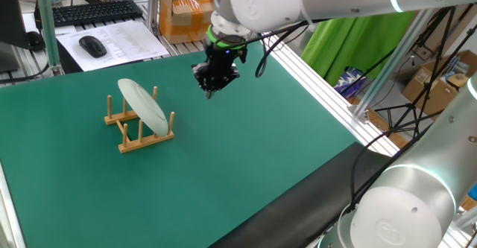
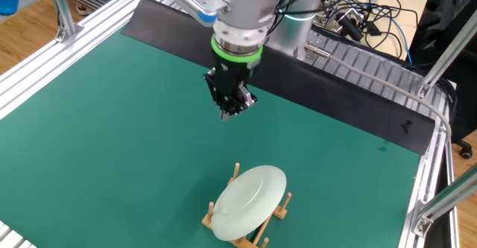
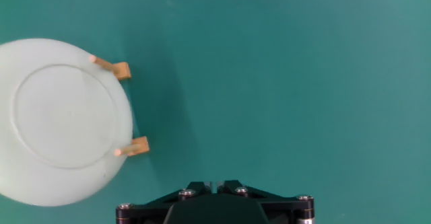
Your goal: Take the dish off the dish rack
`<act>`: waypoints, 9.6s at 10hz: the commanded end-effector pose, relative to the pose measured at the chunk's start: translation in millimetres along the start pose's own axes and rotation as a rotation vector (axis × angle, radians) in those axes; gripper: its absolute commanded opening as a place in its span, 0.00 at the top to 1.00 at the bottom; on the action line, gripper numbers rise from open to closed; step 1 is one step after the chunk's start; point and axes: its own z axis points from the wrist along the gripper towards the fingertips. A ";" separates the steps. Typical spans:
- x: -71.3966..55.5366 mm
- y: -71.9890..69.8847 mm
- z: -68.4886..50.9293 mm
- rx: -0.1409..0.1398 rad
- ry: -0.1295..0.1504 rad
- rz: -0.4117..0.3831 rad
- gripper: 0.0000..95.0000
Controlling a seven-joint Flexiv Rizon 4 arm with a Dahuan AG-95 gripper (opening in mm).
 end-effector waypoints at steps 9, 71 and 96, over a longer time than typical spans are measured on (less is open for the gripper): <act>-4.5 22.3 -3.5 -0.002 0.011 0.041 1.00; -28.1 183.8 -6.2 0.048 -0.100 0.068 0.40; -62.3 176.7 39.9 0.215 -0.194 -0.076 0.20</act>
